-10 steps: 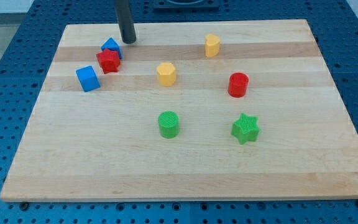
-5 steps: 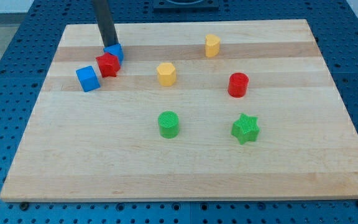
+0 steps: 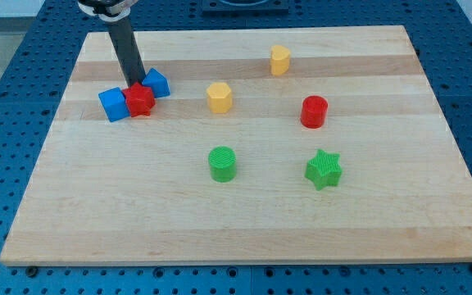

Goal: Push the red star to the right of the blue cube

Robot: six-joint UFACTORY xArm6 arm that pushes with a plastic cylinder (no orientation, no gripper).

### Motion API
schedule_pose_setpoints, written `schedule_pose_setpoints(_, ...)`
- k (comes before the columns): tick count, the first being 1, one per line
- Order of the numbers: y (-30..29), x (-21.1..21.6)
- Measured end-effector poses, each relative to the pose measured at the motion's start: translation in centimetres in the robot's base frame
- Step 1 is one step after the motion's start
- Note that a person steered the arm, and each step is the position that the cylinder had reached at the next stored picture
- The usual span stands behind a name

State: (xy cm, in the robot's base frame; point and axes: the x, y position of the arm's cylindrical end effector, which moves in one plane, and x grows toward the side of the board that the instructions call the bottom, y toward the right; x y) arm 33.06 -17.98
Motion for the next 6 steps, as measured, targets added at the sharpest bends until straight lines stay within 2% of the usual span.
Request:
schedule_pose_setpoints(2, 1.3, -11.2)
schedule_pose_setpoints(3, 4.0, -9.5)
schedule_pose_setpoints(5, 2.4, -4.3)
schedule_pose_setpoints(6, 2.2, -4.3)
